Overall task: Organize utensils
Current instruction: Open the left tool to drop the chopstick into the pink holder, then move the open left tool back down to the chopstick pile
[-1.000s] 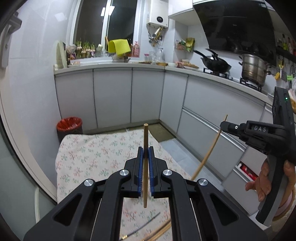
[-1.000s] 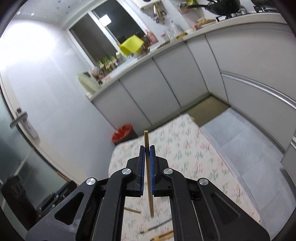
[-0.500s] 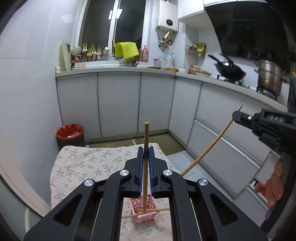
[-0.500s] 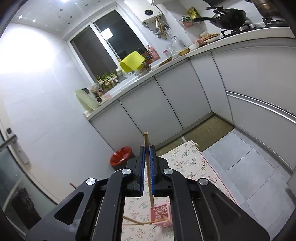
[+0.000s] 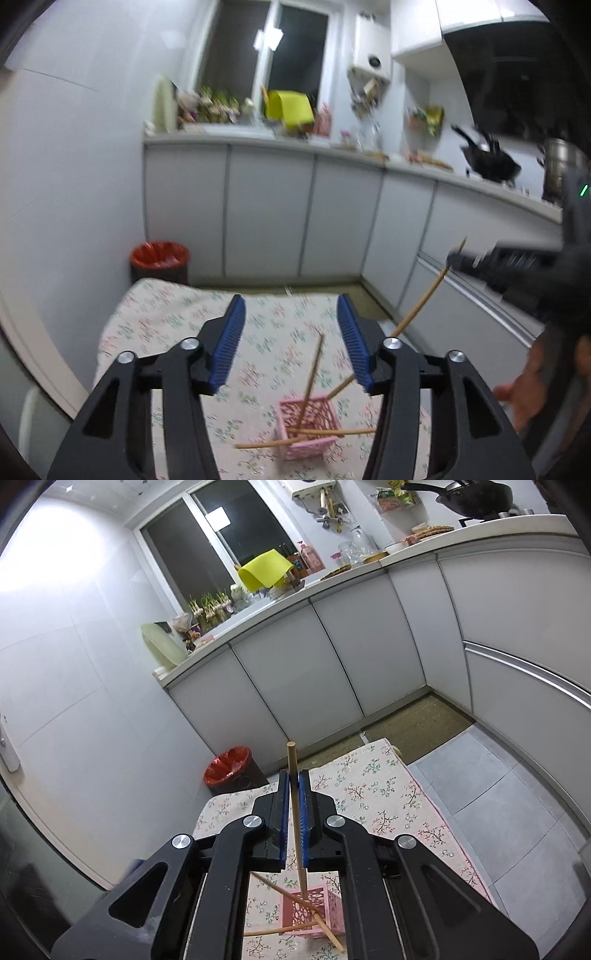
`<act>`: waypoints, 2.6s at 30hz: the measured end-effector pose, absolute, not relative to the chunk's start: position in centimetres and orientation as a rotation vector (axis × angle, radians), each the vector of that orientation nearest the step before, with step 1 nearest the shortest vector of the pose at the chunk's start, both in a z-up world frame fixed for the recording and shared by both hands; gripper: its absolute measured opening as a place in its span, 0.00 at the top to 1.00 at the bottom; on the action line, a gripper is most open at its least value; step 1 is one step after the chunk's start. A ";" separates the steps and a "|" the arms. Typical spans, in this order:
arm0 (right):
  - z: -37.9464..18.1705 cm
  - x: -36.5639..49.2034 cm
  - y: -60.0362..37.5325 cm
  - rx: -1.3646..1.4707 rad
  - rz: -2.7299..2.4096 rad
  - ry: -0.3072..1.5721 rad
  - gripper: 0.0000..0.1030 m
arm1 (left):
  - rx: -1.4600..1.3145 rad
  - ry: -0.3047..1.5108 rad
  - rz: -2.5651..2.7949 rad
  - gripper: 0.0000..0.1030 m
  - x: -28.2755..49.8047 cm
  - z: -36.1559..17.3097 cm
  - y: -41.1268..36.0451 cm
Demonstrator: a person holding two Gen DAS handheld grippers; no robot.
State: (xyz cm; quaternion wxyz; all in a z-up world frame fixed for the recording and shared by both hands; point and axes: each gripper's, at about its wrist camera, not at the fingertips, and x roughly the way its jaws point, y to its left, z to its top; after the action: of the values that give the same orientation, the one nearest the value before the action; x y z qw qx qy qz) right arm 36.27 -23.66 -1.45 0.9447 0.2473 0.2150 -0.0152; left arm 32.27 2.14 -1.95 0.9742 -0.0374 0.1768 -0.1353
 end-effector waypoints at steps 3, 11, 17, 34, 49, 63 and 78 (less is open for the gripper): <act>-2.0 36.6 -22.8 0.491 -0.035 0.449 0.96 | -0.123 0.299 -0.225 0.34 30.8 -0.9 4.3; -5.0 38.0 -20.2 0.453 -0.034 0.544 0.82 | -0.188 0.344 -0.190 0.34 31.5 -1.2 7.4; -4.8 37.3 -18.9 0.417 -0.042 0.529 0.67 | -0.167 0.346 -0.177 0.34 31.3 -1.2 7.5; -3.9 29.8 -18.1 0.334 -0.112 0.454 0.26 | -0.116 0.302 -0.114 0.14 27.0 -0.4 6.2; -3.7 21.3 -16.7 0.230 -0.222 0.379 0.07 | -0.084 0.309 -0.072 0.07 20.0 -1.8 6.1; -14.2 11.4 -25.0 0.582 -0.256 0.683 0.07 | 0.187 0.826 -0.406 0.07 20.0 -10.6 0.6; -20.5 9.2 -31.3 0.832 -0.142 0.728 0.07 | 0.555 1.270 -0.625 0.29 24.5 -22.9 -14.8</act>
State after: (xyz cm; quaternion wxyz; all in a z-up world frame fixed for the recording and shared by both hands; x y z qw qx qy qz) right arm 9.20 -31.32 -20.55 0.8486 0.3949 0.3455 -0.0675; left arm 24.52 -14.76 -22.92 0.7249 0.2514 0.5755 -0.2831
